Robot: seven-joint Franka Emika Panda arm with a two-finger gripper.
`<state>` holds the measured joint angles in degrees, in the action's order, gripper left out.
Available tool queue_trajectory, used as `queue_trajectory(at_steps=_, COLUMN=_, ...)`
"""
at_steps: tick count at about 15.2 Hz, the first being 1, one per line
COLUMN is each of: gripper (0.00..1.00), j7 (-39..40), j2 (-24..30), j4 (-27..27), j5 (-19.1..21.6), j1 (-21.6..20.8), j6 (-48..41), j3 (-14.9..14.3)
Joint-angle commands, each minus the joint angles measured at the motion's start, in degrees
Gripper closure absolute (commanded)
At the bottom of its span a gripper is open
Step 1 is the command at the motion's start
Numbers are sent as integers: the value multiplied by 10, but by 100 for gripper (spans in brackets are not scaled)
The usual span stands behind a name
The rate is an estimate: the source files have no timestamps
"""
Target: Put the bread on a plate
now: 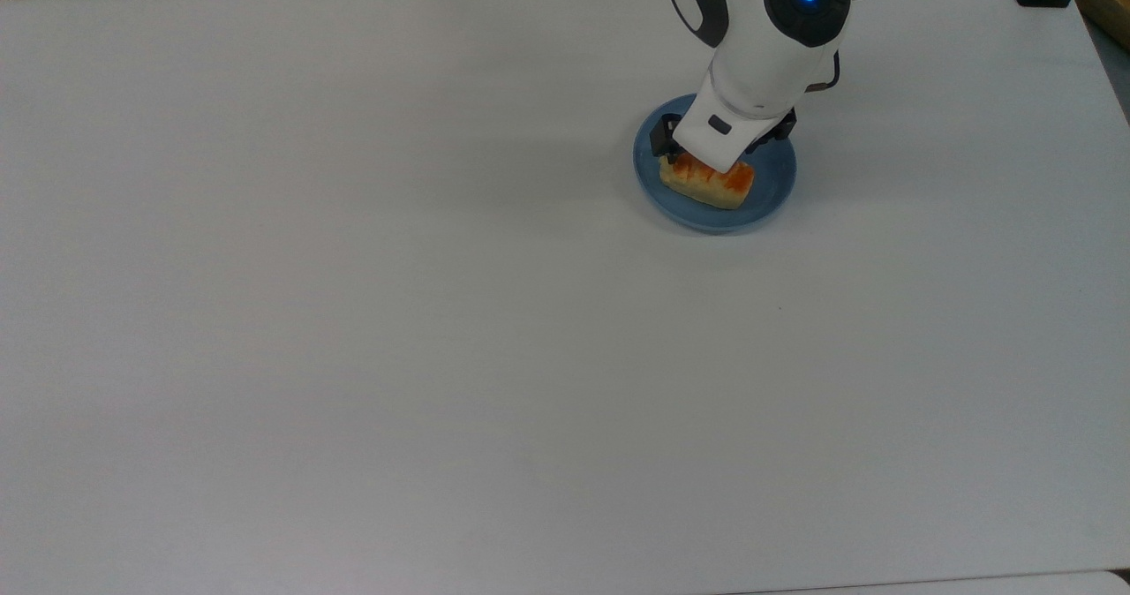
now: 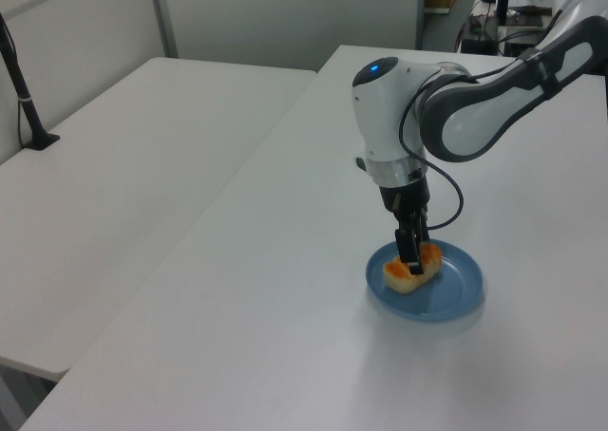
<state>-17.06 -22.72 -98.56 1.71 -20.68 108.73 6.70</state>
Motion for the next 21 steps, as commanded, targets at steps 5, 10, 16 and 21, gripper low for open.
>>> queue_trajectory(at_steps=5, gripper=0, j7=-20, j2=101, j4=23, j5=-35, j1=77, j6=-61, j3=1)
queue_trajectory(at_steps=10, gripper=0, j7=4, j2=134, j4=21, j5=-70, j1=178, j6=-70, j3=0)
queue_trajectory(at_steps=16, gripper=0, j7=89, j2=159, j4=31, j5=-70, j1=236, j6=-120, j3=-42)
queue_trajectory(at_steps=21, gripper=0, j7=188, j2=184, j4=44, j5=-65, j1=237, j6=-160, j3=-82)
